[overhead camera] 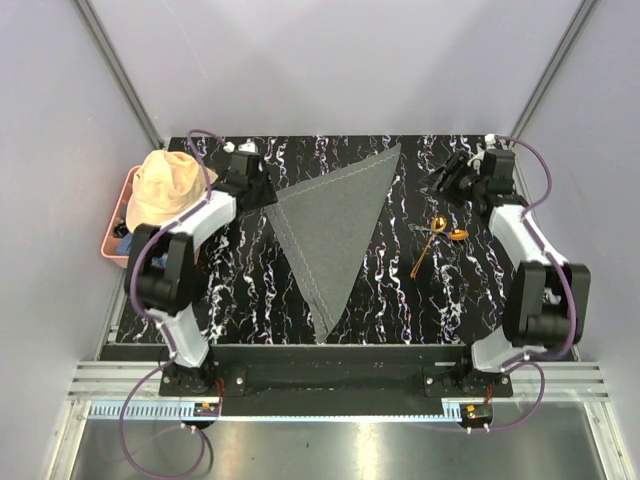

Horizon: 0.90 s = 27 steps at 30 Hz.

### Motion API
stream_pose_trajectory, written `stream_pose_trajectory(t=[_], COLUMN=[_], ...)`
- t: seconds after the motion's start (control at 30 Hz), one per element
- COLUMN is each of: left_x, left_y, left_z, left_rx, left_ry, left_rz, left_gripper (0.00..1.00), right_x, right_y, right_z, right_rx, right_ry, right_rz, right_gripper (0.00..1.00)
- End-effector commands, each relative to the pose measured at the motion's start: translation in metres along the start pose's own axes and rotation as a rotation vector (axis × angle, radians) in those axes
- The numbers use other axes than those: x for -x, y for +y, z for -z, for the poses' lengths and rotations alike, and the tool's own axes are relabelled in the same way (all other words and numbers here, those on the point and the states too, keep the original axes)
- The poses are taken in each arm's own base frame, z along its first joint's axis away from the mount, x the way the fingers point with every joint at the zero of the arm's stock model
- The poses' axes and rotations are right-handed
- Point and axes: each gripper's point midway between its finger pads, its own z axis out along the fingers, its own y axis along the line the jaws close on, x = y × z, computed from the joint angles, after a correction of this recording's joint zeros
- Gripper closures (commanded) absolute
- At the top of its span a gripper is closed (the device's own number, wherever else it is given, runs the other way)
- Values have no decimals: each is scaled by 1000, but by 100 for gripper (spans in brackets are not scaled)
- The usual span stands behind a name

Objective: Fold the napkin, place the utensils inside, and roll it up
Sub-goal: Fold the napkin

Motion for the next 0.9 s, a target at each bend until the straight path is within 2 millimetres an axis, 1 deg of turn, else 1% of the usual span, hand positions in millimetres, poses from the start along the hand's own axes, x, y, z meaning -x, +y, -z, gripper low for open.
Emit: stream_pose_trajectory(t=[0.0, 0.03, 0.07, 0.1, 0.13, 0.17, 0.23, 0.27, 0.33, 0.37, 0.4, 0.43, 0.47, 0.63, 0.67, 0.73, 0.87], left_x=[22, 36, 26, 24, 27, 24, 29, 23, 24, 19, 16, 19, 16, 16, 12, 11, 9], left_y=[5, 4, 10, 10, 14, 15, 17, 17, 17, 17, 15, 13, 14, 12, 12, 11, 17], left_z=[-35, -39, -54, -58, -62, -68, -73, -80, -85, -91, -94, -96, -100, -106, -109, -111, -115], left_rx=[-1, -2, 11, 0, 1, -2, -8, -25, -41, -49, -66, -73, -72, -89, -92, -95, -74], left_ry=[-10, -26, 12, 30, 27, 33, 12, 30, 37, 50, 61, 57, 65, 62, 75, 78, 79], left_rz=[-83, -89, -90, -88, -79, -80, -83, -81, -64, -60, -56, -55, -56, -51, -50, -46, -36], left_gripper=[54, 54, 55, 56, 56, 57, 59, 60, 61, 61, 61, 61, 62, 62, 63, 63, 64], right_x=[3, 1, 2, -2, -2, -3, -6, -6, -10, -12, -14, -15, -15, -19, -19, -19, -18], right_y=[22, 23, 28, 27, 28, 29, 28, 29, 27, 27, 25, 25, 25, 21, 21, 22, 23], right_z=[35, 39, 46, 49, 51, 56, 58, 59, 59, 59, 58, 58, 58, 58, 58, 59, 59], right_rx=[60, 63, 70, 69, 68, 67, 63, 66, 64, 67, 64, 63, 65, 53, 54, 57, 57], right_ry=[-65, -69, -80, -78, -80, -84, -79, -80, -69, -62, -58, -55, -56, -47, -48, -46, -49], right_rz=[68, 70, 78, 75, 80, 83, 82, 81, 73, 70, 67, 68, 67, 62, 64, 64, 67], right_gripper=[37, 37, 36, 36, 36, 36, 36, 36, 36, 36, 36, 36, 36, 36, 36, 36, 35])
